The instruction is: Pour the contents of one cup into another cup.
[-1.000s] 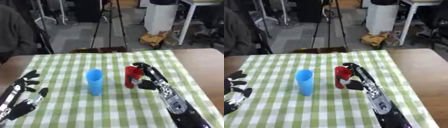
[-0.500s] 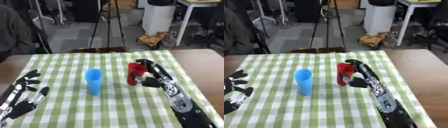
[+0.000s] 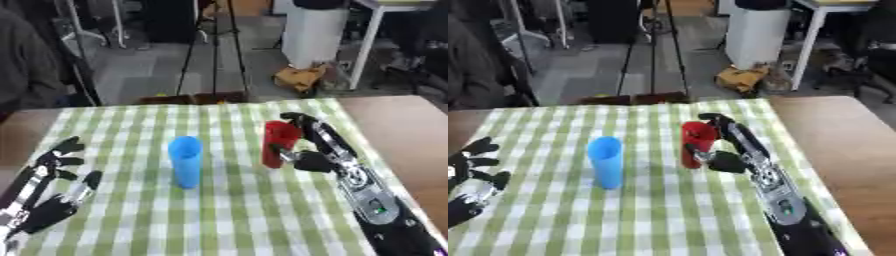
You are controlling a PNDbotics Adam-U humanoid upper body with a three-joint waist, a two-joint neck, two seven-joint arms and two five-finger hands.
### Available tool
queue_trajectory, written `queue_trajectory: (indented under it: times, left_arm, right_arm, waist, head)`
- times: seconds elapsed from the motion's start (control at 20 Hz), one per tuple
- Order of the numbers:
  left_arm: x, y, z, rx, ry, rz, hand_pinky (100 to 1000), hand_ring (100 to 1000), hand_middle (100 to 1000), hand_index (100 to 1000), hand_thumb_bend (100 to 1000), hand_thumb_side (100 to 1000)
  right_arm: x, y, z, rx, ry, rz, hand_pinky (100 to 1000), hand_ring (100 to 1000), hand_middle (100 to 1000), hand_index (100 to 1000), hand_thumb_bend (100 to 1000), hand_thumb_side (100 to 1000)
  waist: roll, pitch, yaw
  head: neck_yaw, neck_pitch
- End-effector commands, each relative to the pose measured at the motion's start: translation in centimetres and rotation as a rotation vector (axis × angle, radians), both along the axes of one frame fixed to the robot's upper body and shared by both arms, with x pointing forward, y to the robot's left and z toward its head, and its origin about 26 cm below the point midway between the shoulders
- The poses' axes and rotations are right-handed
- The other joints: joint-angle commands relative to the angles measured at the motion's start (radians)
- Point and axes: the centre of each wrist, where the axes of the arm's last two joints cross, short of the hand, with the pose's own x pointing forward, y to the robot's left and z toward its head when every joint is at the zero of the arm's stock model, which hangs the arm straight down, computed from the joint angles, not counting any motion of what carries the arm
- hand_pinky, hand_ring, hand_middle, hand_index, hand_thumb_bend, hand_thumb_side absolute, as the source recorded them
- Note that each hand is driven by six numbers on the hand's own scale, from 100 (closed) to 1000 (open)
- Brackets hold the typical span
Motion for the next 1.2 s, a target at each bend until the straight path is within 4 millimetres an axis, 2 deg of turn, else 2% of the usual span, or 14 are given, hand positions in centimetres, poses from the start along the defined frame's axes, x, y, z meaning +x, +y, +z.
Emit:
queue_trajectory:
  times: [0.05, 0.85, 1.2]
  left_arm:
    - [0.4, 0.1, 0.9, 0.018, -0.023, -0.001, 697, 809, 872, 953, 371, 605]
    - [2.0, -0.5, 0.1, 0.045, 0.007, 0.006, 689, 801, 868, 952, 372, 618]
    - [3.5, -1.4, -0.4, 0.068, 0.035, 0.017, 680, 794, 867, 954, 388, 622]
  right_arm:
    - [0.0, -0.8, 1.8, -0.003, -0.052, 0.007, 680, 610, 559, 866, 409, 295]
    - [-0.7, -1.8, 3.4, 0.021, -0.101, 0.008, 679, 609, 558, 864, 400, 287]
    - [-0.9, -1.7, 3.8, 0.034, -0.115, 0.016, 679, 610, 558, 865, 396, 286]
  waist:
    - [0.001, -0.014, -0.007]
    - [-0.001, -0.013, -0.042]
    - [-0.003, -0.011, -0.049]
  head:
    - [0.006, 0.001]
    - [0.015, -0.002]
    - [0.020, -0.002]
